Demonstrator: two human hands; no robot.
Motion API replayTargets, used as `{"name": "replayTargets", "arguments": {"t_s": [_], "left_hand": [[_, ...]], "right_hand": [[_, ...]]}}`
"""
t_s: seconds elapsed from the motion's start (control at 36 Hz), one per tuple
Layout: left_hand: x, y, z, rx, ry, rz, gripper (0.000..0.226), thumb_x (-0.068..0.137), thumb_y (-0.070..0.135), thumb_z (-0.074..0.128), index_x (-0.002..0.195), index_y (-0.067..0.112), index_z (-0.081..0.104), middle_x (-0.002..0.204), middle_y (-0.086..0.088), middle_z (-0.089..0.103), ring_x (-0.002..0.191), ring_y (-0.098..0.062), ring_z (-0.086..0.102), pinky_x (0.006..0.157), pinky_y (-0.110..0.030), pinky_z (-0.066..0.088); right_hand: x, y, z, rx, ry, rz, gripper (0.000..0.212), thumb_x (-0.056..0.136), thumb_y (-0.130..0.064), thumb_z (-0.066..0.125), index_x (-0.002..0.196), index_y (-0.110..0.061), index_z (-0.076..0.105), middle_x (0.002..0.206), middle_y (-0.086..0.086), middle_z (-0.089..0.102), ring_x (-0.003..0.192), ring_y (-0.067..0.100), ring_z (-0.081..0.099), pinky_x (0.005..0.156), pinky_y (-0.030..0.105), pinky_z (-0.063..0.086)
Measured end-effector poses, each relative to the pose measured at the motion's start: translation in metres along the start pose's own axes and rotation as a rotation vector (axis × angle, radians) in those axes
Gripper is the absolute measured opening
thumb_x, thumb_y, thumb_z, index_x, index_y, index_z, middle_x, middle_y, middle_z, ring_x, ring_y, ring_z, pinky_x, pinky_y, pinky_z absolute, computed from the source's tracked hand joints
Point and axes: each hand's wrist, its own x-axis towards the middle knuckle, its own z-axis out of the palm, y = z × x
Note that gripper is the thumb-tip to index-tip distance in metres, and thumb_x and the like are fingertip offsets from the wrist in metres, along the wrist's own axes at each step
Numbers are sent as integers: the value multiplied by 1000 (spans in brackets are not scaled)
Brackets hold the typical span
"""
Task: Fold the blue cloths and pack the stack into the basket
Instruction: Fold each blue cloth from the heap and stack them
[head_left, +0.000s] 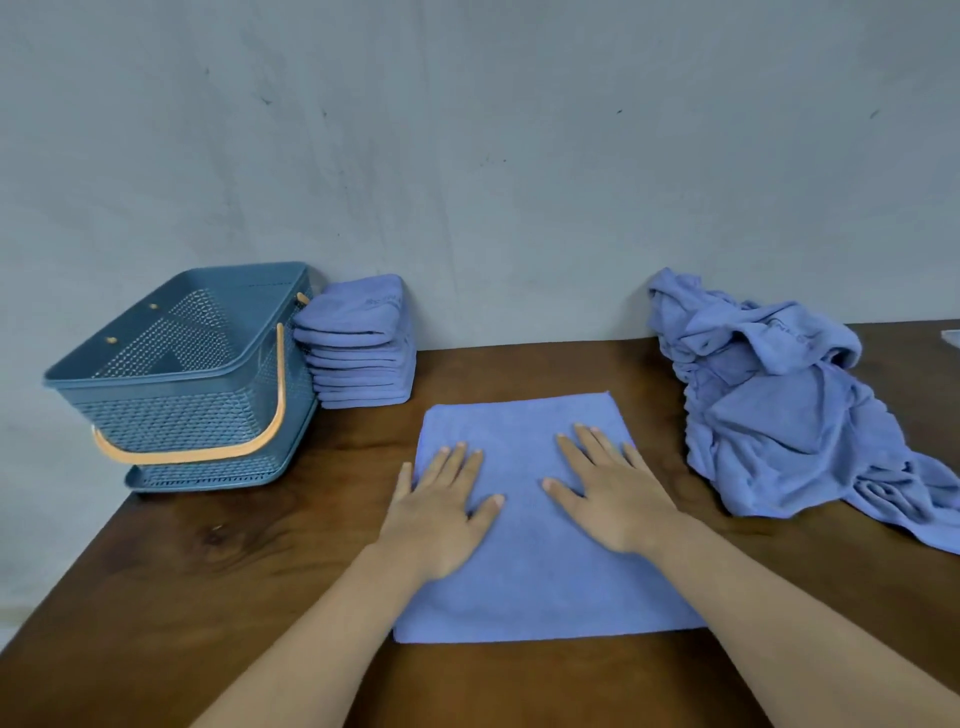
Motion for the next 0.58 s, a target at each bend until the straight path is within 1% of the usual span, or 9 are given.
{"name": "replayTargets", "arguments": {"t_s": [0.06, 0.14, 0.25, 0.33, 0.42, 0.44, 0.5, 0.53, 0.58], "left_hand": [[-5, -19, -6, 18, -14, -65, 76, 102, 75, 10, 167, 40, -10, 173, 19, -17, 160, -6, -17, 129, -55, -10], [-7, -30, -14, 49, -37, -109, 74, 105, 69, 9, 168, 36, -8, 175, 16, -12, 162, -11, -13, 129, -59, -8], [-4, -23, -21, -38, -52, -180, 73, 108, 62, 18, 170, 28, -1, 177, 13, -4, 163, -16, -5, 129, -60, -1], [-4, -16, -20, -39, 35, -213, 66, 110, 55, 22, 170, 29, 9, 177, 11, 5, 163, -18, 2, 129, -59, 8], [-4, -5, -14, 103, 157, -81, 63, 111, 54, 21, 169, 32, 11, 177, 11, 6, 164, -17, -1, 128, -57, 9], [-4, -2, -12, 114, 142, -5, 63, 111, 55, 20, 169, 33, 10, 177, 13, 5, 163, -13, -3, 129, -54, 6], [-3, 2, -8, 43, 32, 81, 66, 111, 59, 19, 170, 34, 4, 176, 17, -3, 161, -4, -10, 131, -48, -3], [-3, 1, -8, 5, -24, 82, 68, 110, 63, 18, 169, 35, 0, 175, 20, -8, 160, -1, -13, 131, -46, -7], [-2, -11, -9, 3, -61, 54, 74, 106, 71, 15, 168, 37, -7, 172, 23, -15, 158, 1, -16, 131, -48, -10]], "right_hand": [[0, 1, -1, -3, -7, -3, 84, 99, -81, 14, 168, -37, -8, 174, -12, -20, 159, 9, -21, 131, 45, -7], [-1, 1, 0, 2, -17, -11, 84, 99, -81, 12, 167, -37, -9, 174, -11, -21, 159, 10, -21, 131, 46, -7], [-3, -1, -3, 7, -27, -6, 84, 99, -81, 12, 167, -37, -9, 174, -11, -21, 159, 10, -22, 131, 46, -7], [-3, -1, -2, 5, -19, -1, 84, 99, -81, 12, 167, -37, -9, 174, -11, -20, 159, 9, -21, 131, 46, -7], [-3, -1, -2, 2, -19, 6, 83, 99, -80, 12, 167, -37, -9, 174, -10, -20, 159, 9, -21, 131, 46, -7], [-2, -1, -2, 2, -16, 6, 83, 99, -80, 13, 167, -37, -8, 174, -11, -20, 159, 10, -21, 131, 46, -7], [-2, -1, -1, 0, -7, 7, 83, 99, -80, 13, 168, -37, -8, 175, -10, -18, 160, 10, -20, 131, 46, -7], [-1, -1, -1, 1, -5, 8, 83, 99, -79, 14, 168, -37, -8, 175, -10, -18, 160, 10, -20, 131, 45, -7], [-1, -1, 1, 4, -3, 10, 83, 99, -79, 13, 168, -37, -8, 174, -11, -19, 159, 9, -21, 131, 44, -8]]}}
